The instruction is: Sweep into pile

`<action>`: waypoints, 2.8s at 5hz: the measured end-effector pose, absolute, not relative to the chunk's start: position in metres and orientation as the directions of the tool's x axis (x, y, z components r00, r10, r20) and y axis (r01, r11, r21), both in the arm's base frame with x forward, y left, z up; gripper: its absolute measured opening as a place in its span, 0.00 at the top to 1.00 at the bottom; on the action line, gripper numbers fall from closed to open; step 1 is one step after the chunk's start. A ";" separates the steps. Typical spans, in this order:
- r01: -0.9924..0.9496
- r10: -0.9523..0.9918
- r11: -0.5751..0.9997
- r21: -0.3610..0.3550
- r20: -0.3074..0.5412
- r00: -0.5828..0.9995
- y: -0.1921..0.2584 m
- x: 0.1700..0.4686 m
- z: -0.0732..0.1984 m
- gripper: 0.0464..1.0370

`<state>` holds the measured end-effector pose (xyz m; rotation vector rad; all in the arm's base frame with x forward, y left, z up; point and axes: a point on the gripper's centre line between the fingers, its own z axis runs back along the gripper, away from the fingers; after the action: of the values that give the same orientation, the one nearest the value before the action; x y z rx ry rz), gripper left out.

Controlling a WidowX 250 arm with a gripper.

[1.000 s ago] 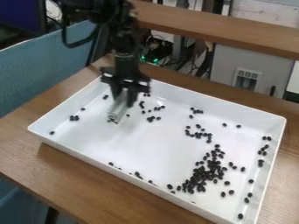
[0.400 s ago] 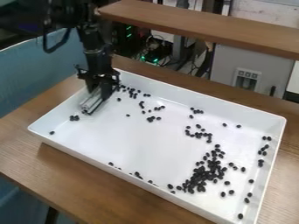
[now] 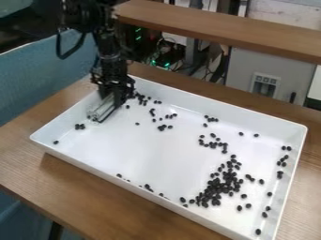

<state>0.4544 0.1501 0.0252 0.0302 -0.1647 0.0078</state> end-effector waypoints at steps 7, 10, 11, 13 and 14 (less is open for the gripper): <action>0.476 -0.463 0.876 -0.074 0.144 0.875 -0.104 0.441 0.019 0.66; 0.279 -0.275 0.960 0.011 0.222 0.936 -0.048 0.420 0.068 0.66; 0.162 -0.170 0.985 0.052 0.231 0.958 -0.012 0.412 0.072 0.66; 0.028 -0.041 0.997 0.068 0.191 0.981 0.002 0.389 0.039 0.66; -0.020 0.014 0.999 0.028 0.204 0.979 -0.019 0.384 0.028 0.66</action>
<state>0.3837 -0.0193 0.0285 0.0301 -0.2048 0.0173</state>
